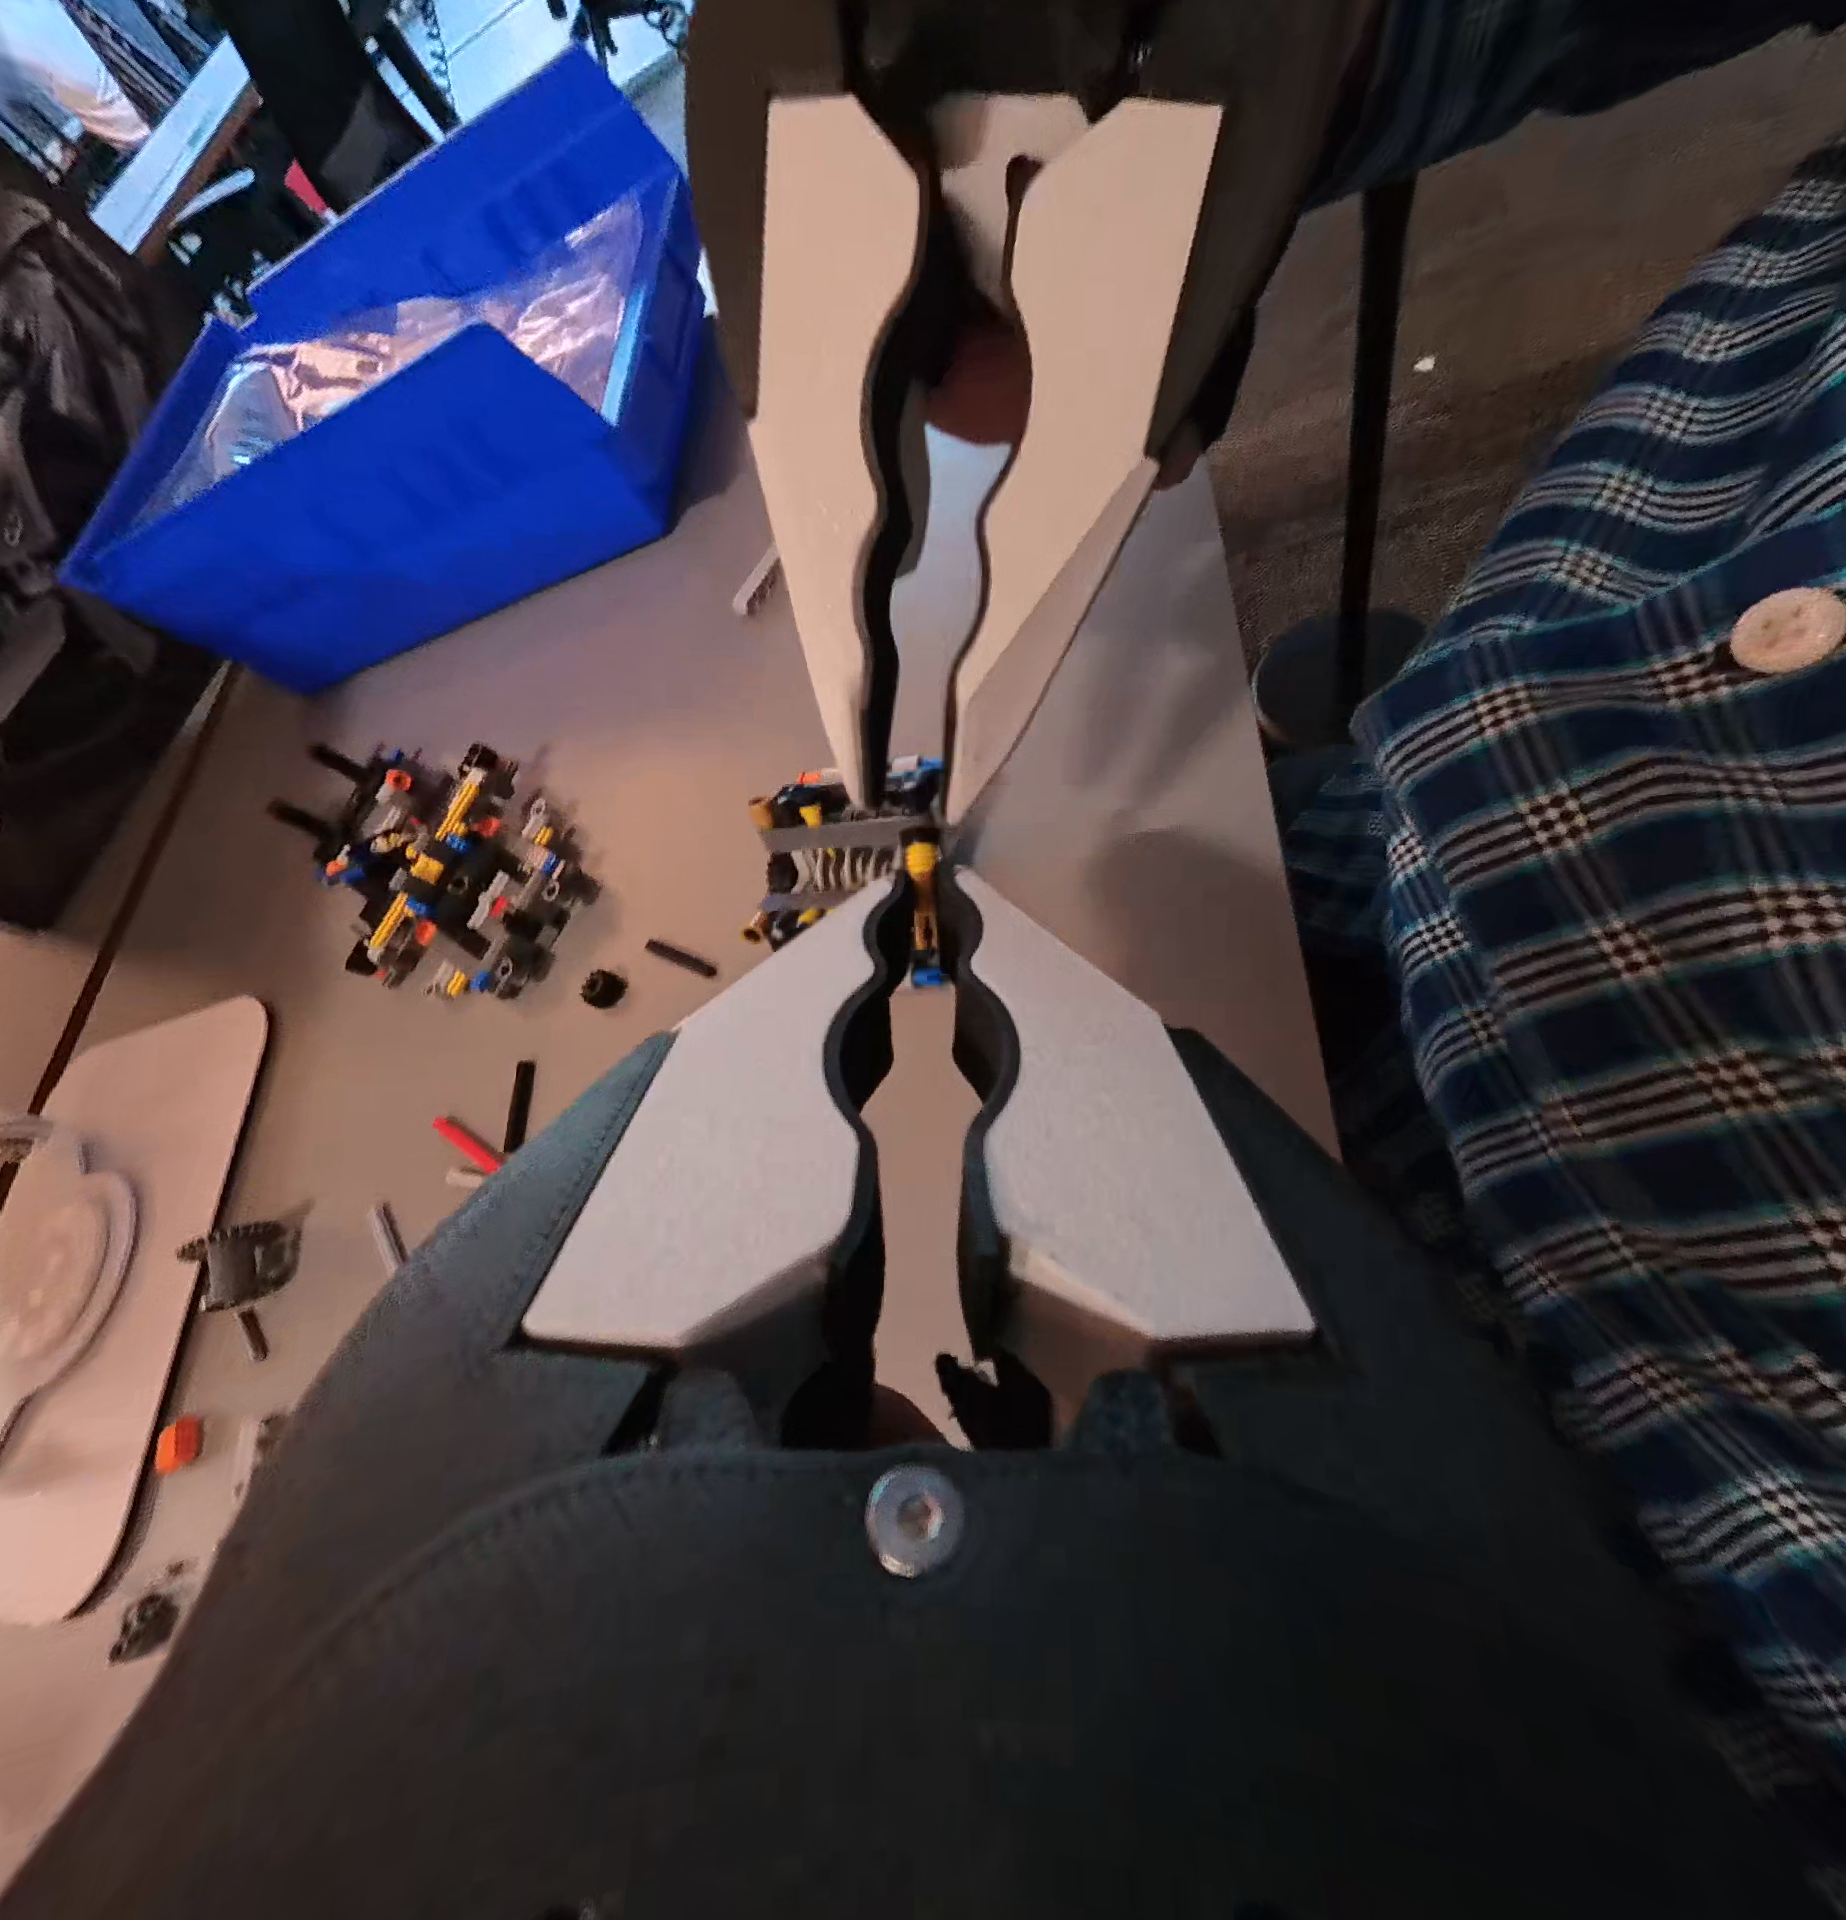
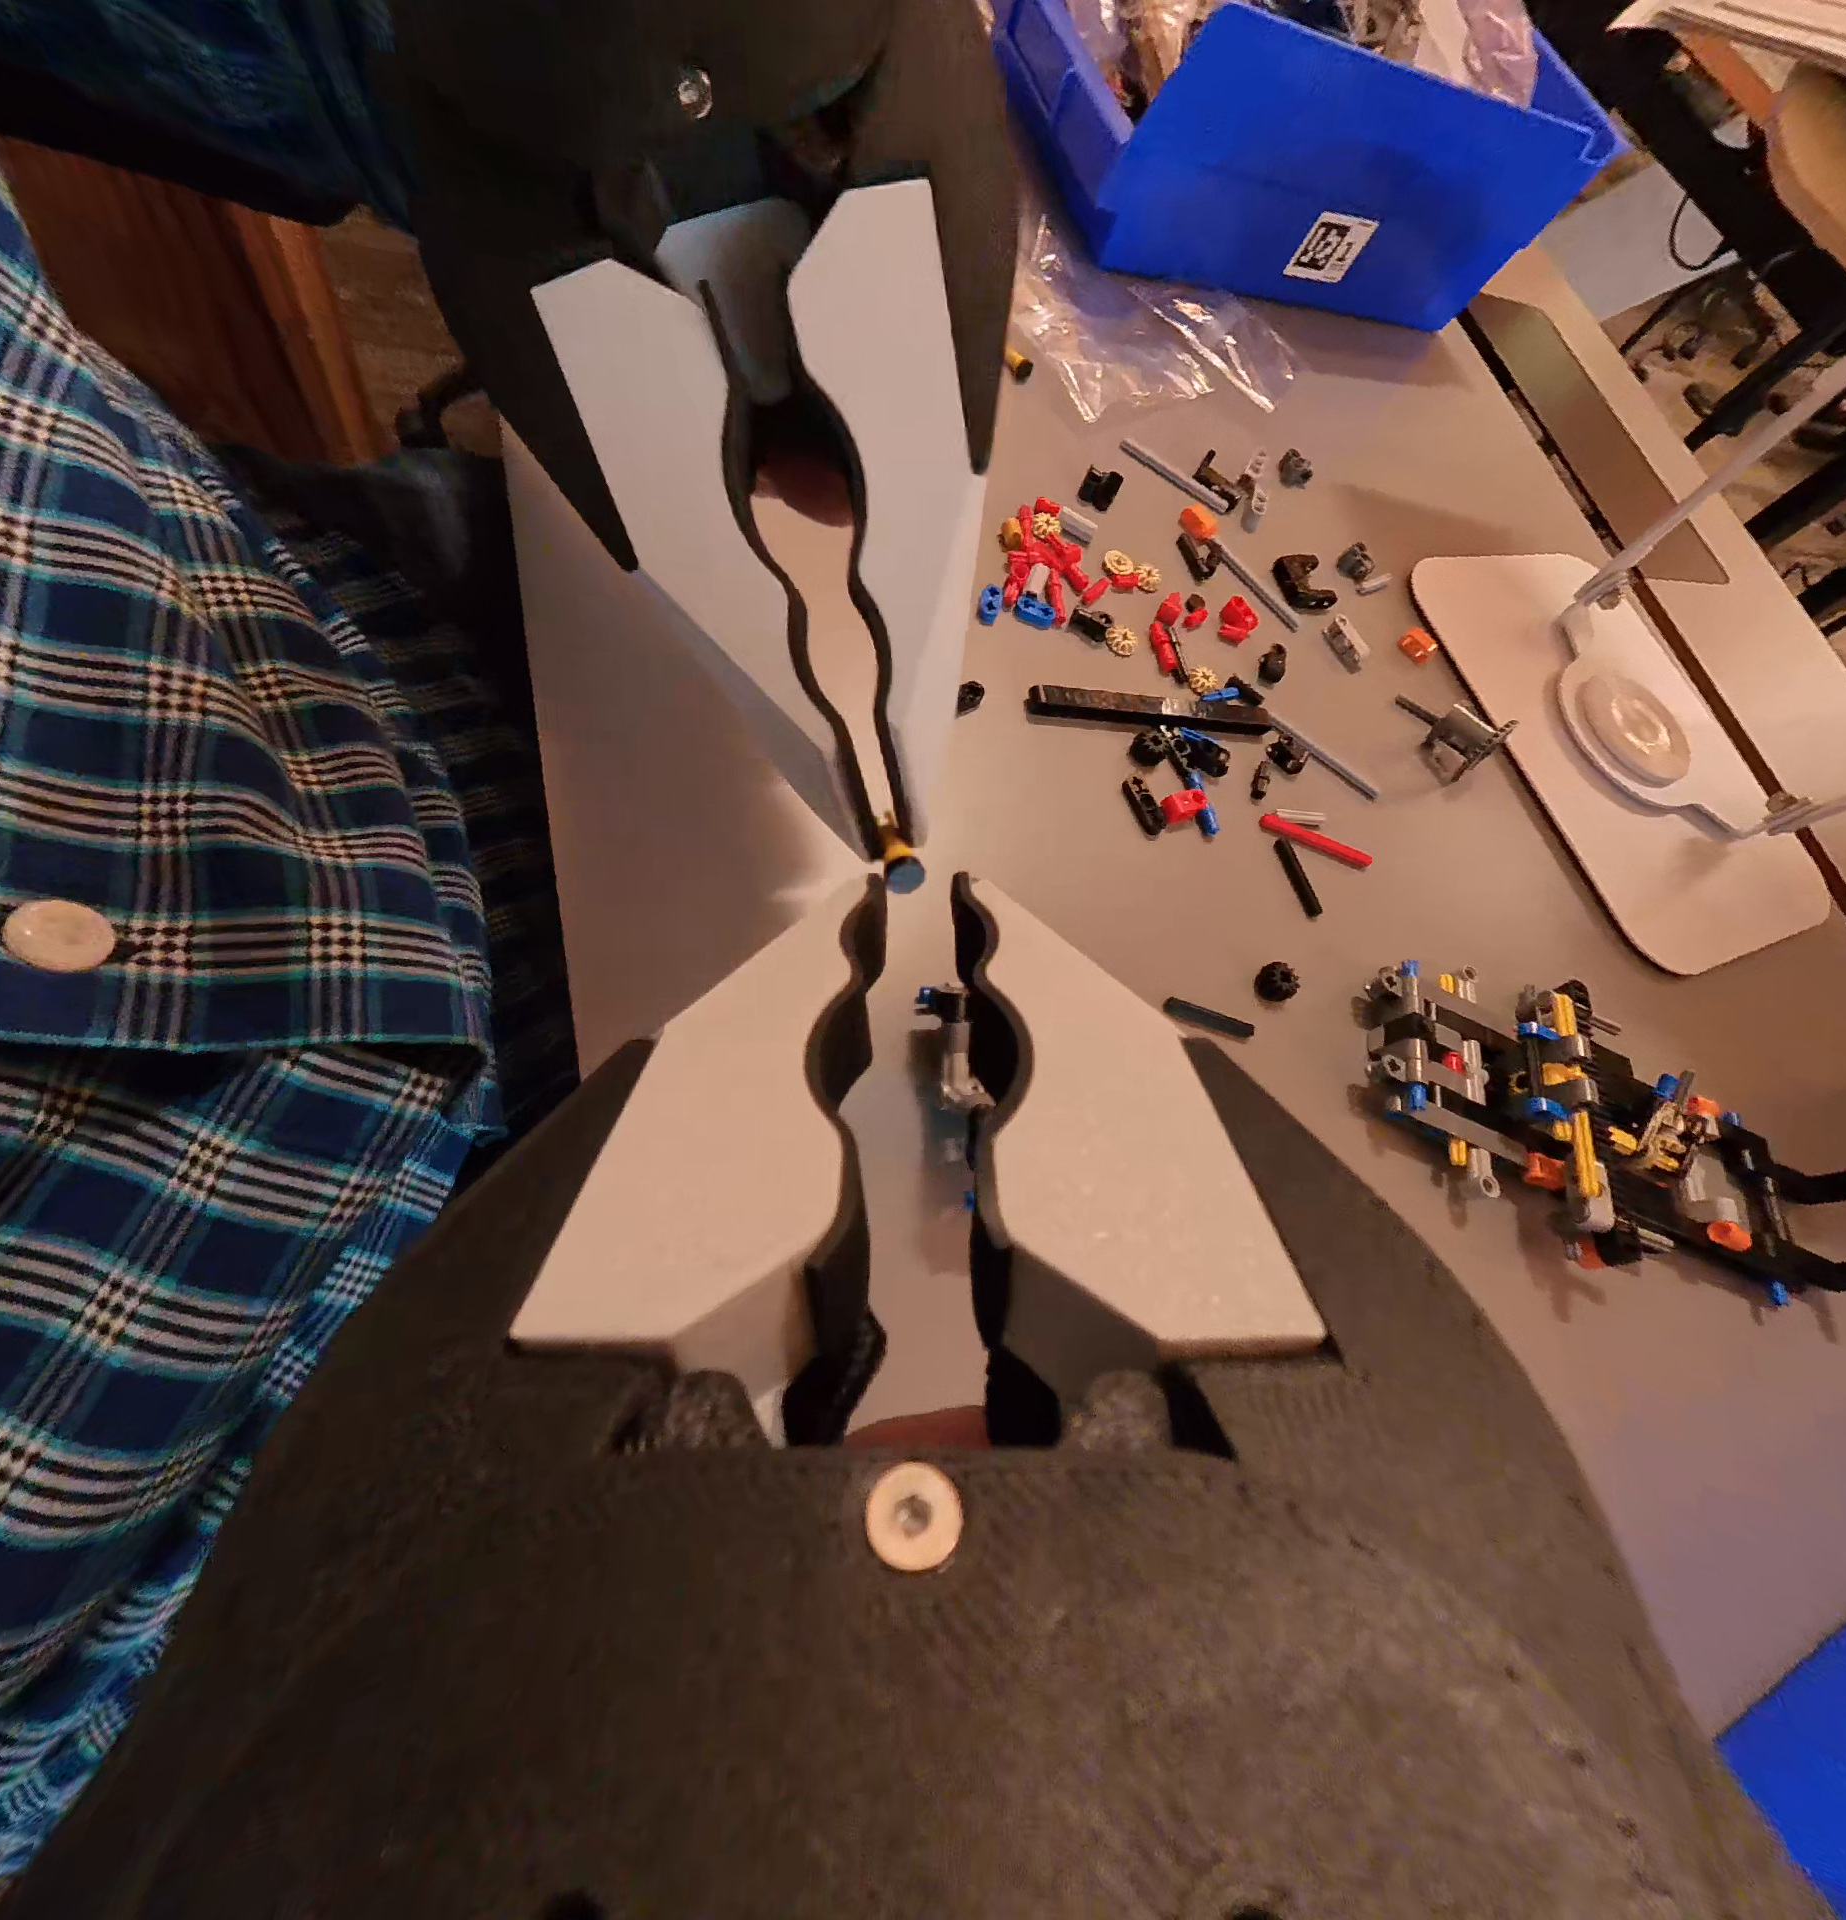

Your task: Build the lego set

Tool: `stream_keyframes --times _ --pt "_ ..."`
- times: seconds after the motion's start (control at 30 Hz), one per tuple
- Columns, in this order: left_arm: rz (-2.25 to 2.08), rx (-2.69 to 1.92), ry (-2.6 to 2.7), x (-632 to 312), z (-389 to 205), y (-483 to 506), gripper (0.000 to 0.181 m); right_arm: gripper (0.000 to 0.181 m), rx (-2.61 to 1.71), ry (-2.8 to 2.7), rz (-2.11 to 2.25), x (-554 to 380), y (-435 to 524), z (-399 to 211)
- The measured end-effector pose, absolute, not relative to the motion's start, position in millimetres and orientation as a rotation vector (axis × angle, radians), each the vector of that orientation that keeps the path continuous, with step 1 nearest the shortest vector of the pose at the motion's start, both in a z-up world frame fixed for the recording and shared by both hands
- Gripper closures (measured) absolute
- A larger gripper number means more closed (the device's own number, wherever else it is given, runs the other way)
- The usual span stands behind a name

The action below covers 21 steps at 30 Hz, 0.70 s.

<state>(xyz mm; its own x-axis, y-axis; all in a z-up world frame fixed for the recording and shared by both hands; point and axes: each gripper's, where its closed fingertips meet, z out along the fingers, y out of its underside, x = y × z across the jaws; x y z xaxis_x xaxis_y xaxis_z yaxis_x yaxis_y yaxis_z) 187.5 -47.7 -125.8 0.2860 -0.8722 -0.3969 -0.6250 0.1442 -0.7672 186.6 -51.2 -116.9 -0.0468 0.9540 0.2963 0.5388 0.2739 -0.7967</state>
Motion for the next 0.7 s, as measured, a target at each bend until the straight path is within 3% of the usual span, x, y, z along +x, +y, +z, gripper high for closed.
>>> stream_keyframes --times 0.4,0.53,0.7 --pt "-0.350 -1.535 1.429 202 -122 -40 0.178 0.176 -1.392 -1.703 0.625 198 -46 -116" --pt "-0.420 -1.700 1.382 189 -139 -22 0.123 0.176 -1.485 -1.689 0.507 218 -19 -120" --pt "-0.421 -1.828 1.411 184 -177 -1 0.107 0.176 -1.576 -1.736 0.396 231 2 -131"
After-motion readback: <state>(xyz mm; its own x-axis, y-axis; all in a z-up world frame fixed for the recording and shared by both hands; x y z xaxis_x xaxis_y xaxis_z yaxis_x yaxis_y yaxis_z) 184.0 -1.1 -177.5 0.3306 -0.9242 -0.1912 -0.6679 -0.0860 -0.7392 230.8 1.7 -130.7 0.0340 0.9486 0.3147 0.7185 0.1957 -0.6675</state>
